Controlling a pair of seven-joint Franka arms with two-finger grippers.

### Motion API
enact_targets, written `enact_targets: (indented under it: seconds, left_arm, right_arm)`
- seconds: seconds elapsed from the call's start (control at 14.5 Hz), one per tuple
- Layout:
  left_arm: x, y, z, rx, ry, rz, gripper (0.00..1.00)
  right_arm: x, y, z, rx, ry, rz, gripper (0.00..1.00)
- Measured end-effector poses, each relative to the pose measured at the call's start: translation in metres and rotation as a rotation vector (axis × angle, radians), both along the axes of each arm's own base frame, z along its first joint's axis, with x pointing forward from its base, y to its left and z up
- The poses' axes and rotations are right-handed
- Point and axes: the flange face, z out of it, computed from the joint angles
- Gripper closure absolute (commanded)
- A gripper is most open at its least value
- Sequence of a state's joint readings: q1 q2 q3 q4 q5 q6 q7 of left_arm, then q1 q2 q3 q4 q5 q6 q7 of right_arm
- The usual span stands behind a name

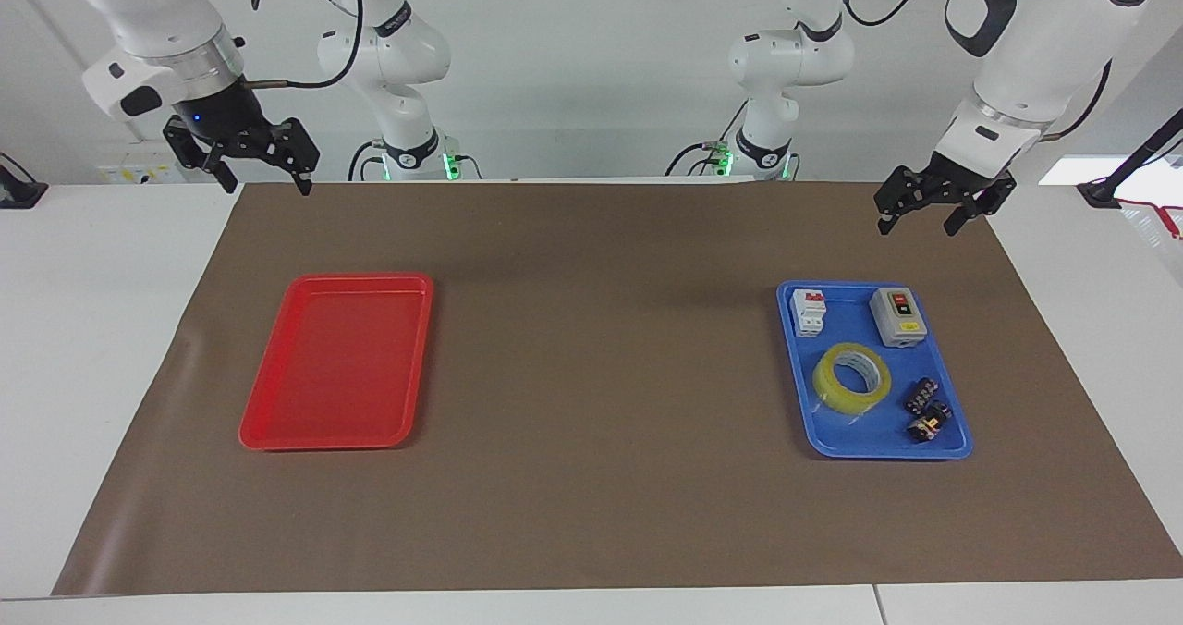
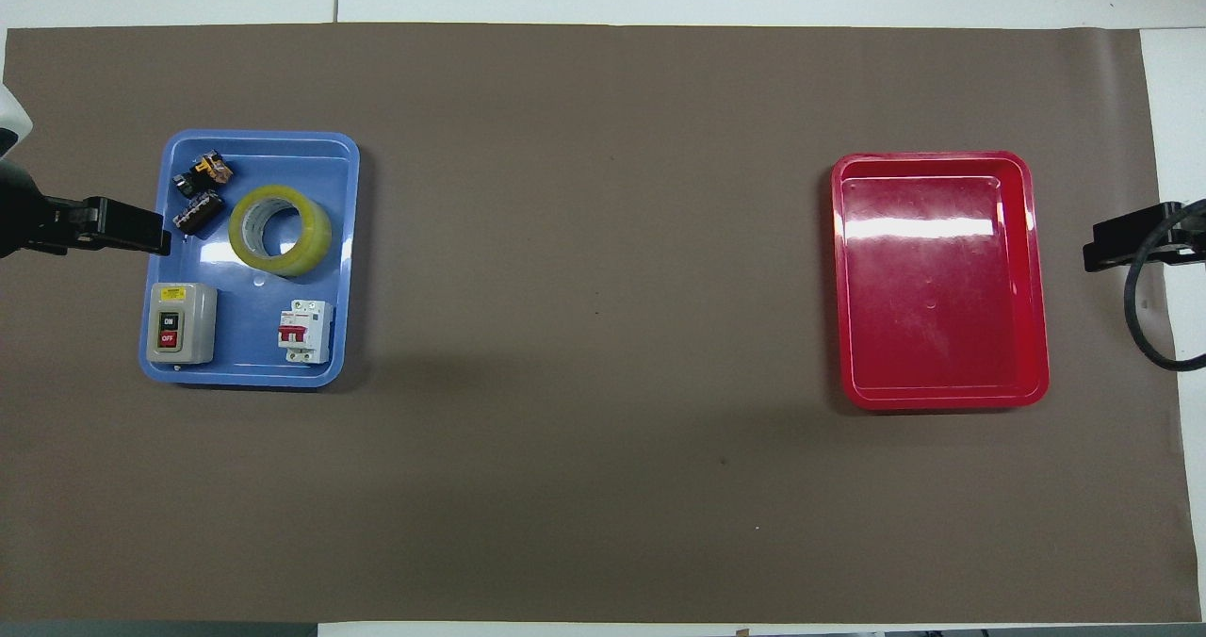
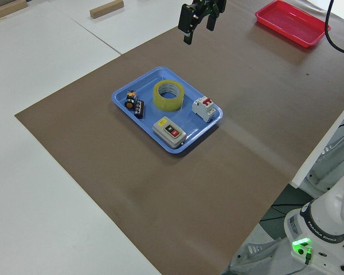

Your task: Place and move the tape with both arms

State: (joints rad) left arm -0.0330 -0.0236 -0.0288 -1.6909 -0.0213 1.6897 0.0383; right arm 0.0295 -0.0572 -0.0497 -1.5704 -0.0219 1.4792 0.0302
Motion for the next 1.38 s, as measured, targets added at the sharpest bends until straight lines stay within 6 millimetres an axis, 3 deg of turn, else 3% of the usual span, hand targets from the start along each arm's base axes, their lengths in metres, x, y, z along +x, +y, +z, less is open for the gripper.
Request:
enact_targets:
  seconds: [0.76, 1.17, 1.38]
  left_arm:
    - [0.057, 0.012, -0.104, -0.003, -0.013, 0.027, 0.0]
    - [0.066, 0.013, -0.17, -0.003, -0.045, 0.033, 0.0]
    - [0.065, 0.023, -0.197, -0.003, -0.069, 0.051, 0.0]
  right_arm:
    - [0.0, 0.0, 0.0, 0.0, 0.0, 0.0, 0.0]
    - [0.0, 0.0, 0.0, 0.0, 0.0, 0.0, 0.0]
    - [0.0, 0.0, 0.0, 0.0, 0.0, 0.0, 0.0]
